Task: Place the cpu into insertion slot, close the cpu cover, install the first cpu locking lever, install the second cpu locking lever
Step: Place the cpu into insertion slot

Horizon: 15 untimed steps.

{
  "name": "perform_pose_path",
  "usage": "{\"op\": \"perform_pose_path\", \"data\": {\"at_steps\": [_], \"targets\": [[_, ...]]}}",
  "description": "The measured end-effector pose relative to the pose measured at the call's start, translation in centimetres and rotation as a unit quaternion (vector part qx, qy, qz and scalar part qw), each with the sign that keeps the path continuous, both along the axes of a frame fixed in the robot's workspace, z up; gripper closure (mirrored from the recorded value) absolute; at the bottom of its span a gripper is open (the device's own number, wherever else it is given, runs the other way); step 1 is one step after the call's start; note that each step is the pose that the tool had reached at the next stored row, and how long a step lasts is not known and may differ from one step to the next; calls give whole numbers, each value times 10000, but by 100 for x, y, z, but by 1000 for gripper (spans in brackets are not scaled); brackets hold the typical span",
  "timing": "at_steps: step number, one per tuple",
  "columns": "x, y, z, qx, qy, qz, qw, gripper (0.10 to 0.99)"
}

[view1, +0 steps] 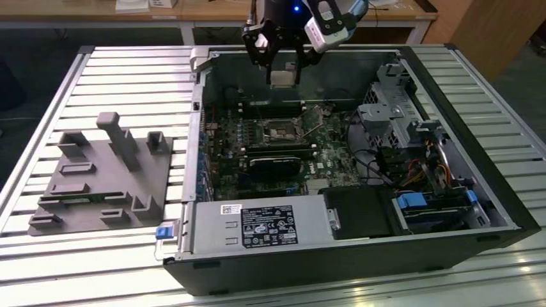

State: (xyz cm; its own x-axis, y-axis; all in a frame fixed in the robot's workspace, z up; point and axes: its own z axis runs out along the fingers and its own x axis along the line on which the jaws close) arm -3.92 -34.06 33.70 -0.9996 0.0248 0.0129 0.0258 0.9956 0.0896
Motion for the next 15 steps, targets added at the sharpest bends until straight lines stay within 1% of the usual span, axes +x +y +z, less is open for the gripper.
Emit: {"op": "perform_pose_path", "data": {"at_steps": [5,11,15], "targets": [[0,0,-49,0,-7,0,10000,545],[-1,0,-124,0,-23,0,10000,545],[-2,0,-160,-1,-27,0,10000,545]]}}
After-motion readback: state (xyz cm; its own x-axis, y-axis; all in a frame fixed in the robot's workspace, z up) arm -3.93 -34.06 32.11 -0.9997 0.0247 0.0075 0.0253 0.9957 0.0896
